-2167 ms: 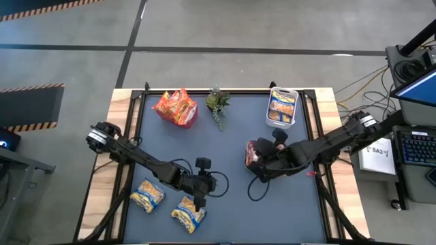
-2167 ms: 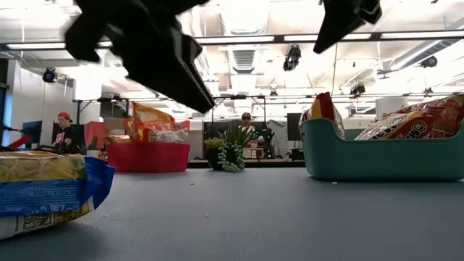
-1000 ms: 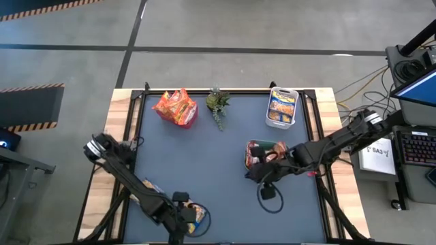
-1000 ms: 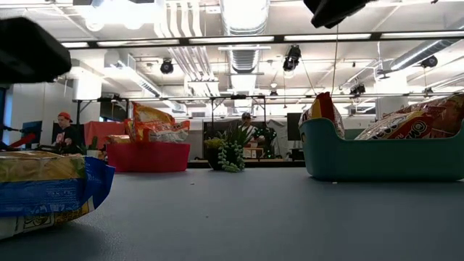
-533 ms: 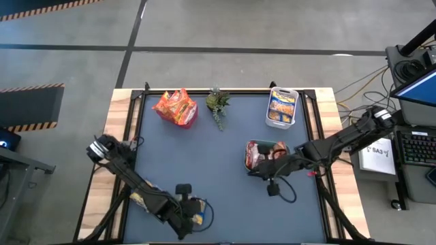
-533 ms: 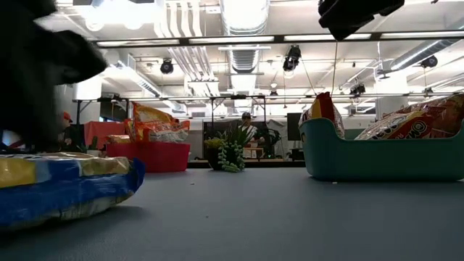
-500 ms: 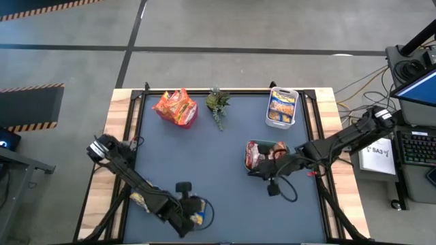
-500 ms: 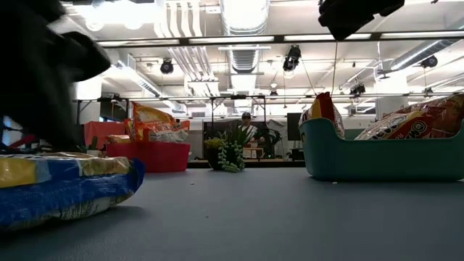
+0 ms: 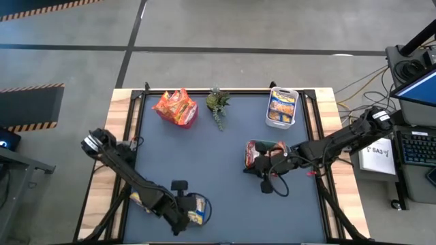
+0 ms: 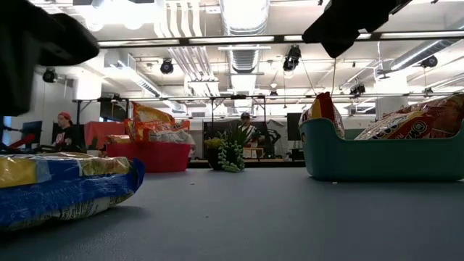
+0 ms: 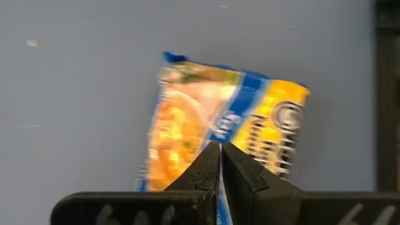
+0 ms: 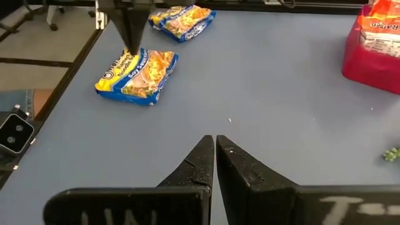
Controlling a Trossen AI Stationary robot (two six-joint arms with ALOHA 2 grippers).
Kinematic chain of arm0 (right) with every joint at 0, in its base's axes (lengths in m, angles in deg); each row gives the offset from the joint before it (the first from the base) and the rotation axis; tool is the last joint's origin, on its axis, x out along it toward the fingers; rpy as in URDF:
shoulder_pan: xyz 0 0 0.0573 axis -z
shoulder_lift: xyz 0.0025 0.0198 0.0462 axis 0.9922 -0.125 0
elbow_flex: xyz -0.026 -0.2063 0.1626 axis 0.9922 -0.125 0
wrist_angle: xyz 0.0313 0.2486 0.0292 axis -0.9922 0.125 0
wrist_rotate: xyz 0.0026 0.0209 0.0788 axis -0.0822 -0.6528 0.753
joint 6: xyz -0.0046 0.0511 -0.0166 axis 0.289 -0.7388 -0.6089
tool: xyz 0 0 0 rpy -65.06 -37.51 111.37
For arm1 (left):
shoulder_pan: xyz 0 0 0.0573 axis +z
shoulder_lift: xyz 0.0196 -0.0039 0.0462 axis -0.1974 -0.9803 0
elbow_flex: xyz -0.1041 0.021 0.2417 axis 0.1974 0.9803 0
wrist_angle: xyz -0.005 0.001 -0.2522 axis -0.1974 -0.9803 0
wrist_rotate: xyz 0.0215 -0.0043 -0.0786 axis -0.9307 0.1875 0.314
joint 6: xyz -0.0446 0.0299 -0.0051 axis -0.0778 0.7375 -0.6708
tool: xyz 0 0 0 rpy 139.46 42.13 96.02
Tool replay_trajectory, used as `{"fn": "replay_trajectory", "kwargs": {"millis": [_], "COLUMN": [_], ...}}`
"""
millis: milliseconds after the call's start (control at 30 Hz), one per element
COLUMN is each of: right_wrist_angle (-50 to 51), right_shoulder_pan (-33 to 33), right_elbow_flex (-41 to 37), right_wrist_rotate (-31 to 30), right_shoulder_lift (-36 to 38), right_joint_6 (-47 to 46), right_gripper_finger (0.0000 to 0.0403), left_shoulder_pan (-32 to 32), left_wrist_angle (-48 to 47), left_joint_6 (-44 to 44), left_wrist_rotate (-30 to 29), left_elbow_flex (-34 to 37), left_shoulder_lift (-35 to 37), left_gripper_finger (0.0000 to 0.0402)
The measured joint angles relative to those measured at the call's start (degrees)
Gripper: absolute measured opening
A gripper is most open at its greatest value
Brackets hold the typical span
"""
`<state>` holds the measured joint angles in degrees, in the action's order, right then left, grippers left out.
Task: Sort Maruchan noodles
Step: Put the blue noodle pack into the white bin
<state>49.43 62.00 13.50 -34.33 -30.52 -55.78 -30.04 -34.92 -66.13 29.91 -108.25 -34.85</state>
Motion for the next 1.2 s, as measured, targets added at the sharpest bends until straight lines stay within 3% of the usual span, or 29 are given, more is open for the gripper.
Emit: {"fn": "replay_trajectory", "kwargs": {"millis": [200, 400, 467, 567, 667, 900, 1200], "right_wrist_angle": [-0.2, -0.2, -0.2, -0.7, -1.6, -2.5, -7.0], "right_shoulder_pan": [0.0, 0.0, 0.0, 0.0, 0.0, 0.6, 5.1], "right_elbow_flex": [0.0, 0.0, 0.0, 0.0, 0.0, 0.1, 2.5], "right_wrist_rotate": [0.0, 0.0, 0.0, -0.5, -3.3, -4.6, -4.5], "right_shoulder_lift": [-0.2, -0.2, -0.2, -0.2, -0.2, -0.8, -8.0], "right_joint_6": [0.1, 0.2, 0.2, -0.1, -2.4, -4.6, -8.4], "right_gripper_finger": [0.0009, 0.0009, 0.0009, 0.0009, 0.0009, 0.0009, 0.0009], "left_shoulder_pan": [-0.6, -0.3, 0.3, 2.5, 4.7, 5.1, 5.5], "left_wrist_angle": [2.5, 1.9, -1.0, -7.9, -10.9, -5.3, -5.3], "left_joint_6": [-1.4, -2.0, -2.0, -6.9, -6.0, 7.4, 11.6], "left_wrist_rotate": [4.3, 2.7, -2.6, -15.7, -19.6, -16.8, -14.2], "left_elbow_flex": [0.0, -0.1, -0.1, 0.0, 0.0, -0.1, 0.7], "left_shoulder_lift": [-2.5, -4.8, -5.1, -5.3, -3.3, 0.3, 1.6], "left_gripper_finger": [0.0000, 0.0000, 0.0000, 0.0000, 0.0000, 0.0000, 0.0000]}}
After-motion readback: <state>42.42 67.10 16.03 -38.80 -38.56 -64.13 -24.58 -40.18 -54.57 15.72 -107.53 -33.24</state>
